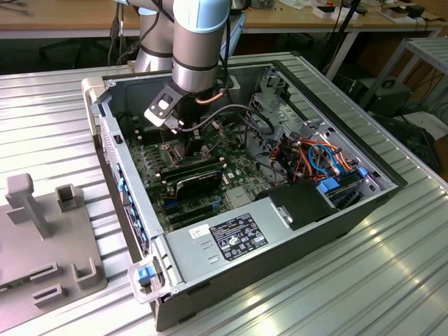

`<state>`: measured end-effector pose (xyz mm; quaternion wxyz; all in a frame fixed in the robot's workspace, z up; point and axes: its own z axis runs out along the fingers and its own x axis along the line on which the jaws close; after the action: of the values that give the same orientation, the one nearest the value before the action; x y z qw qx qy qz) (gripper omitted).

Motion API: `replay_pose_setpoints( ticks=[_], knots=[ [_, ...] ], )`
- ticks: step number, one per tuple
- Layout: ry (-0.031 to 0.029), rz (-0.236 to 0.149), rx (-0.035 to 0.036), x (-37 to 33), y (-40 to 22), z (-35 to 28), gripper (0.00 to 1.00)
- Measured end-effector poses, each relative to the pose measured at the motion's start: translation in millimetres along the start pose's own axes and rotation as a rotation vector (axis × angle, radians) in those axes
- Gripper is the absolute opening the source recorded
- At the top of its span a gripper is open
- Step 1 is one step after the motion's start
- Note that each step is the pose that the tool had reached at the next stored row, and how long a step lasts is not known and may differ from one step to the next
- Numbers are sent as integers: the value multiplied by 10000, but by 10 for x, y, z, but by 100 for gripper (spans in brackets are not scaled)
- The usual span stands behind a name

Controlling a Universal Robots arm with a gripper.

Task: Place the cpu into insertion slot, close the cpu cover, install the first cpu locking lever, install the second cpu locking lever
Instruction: 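Place the cpu into insertion slot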

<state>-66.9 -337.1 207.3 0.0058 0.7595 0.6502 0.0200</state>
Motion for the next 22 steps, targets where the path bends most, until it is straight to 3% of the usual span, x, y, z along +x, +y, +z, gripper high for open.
replay_pose_setpoints(
  ticks=[2, 6, 7, 10, 12, 15, 17, 18, 21, 22],
  knots=[
    [87, -304, 19, 1, 0, 0, 55],
    [121, -1290, 46, 0, 0, 0, 62],
    [127, -1423, 49, 0, 0, 1, 69],
    [140, -1866, 61, -1, -1, 28, 69],
    [141, -1879, 61, -2, -3, 79, 69],
    [139, -1879, 63, -3, -4, 99, 69],
    [136, -1880, 63, -3, -3, 99, 57],
    [136, -1880, 62, -2, -3, 100, 57],
    [-20, -1884, 46, 0, -3, 93, 57],
    [-111, -1888, 44, -4, -2, 81, 57]
  ],
)
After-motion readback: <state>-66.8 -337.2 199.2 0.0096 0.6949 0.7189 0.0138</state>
